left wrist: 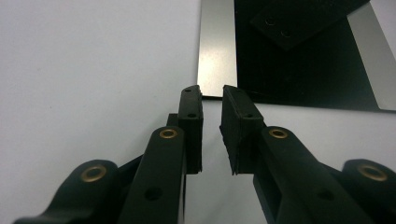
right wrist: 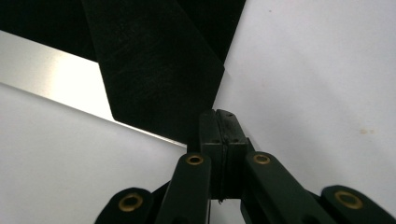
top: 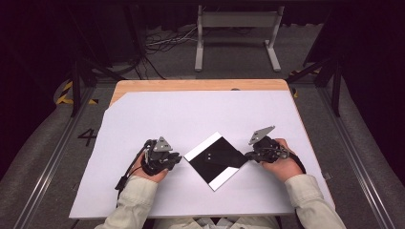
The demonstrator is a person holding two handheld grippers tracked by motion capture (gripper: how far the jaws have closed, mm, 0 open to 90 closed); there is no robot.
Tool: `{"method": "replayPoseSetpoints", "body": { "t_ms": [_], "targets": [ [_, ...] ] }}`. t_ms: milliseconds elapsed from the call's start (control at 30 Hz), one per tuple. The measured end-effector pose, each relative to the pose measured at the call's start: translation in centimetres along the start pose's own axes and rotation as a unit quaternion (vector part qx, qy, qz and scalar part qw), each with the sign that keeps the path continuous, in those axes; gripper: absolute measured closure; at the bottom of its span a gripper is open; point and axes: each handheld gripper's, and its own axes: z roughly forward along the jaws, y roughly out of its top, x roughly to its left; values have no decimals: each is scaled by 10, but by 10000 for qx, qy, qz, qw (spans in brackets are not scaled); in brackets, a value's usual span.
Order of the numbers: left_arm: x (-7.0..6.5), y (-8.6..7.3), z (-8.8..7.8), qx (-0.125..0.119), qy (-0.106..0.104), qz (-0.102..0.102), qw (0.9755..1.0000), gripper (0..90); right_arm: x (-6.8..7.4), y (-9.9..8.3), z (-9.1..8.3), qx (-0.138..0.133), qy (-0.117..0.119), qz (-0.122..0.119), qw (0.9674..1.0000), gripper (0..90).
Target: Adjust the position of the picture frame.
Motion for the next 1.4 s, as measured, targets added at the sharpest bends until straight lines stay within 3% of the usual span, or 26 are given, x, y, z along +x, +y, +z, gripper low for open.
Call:
{"method": "replayPoseSetpoints", "body": {
  "t_ms": [133,300,567,867,967,1100,1267,1400],
  "targets": [
    [1,0,0,49,22,-43,10000,800,9,-5,-1,-130,125,58,9998,900],
    [4,-1,-1,187,65,-169,9997,858,19,-3,-4,72,89,-83,9999,900],
    [6,-1,1,314,110,-323,9989,895,20,-5,-5,59,260,-155,9995,900],
    [9,2,17,550,76,-587,9967,900,20,-5,-17,-203,7,-72,9998,900],
    [5,7,23,619,212,-478,9967,900,19,-7,-21,-242,-59,-33,9997,900],
    [6,11,27,609,258,-557,9963,900,19,-11,-25,-276,-112,36,9995,900],
    [5,17,31,633,348,-476,9962,900,20,-15,-26,-274,-147,77,9995,900],
    [9,21,38,525,412,-524,9964,900,22,-19,-29,-271,-159,116,9994,900]
  ]
}}
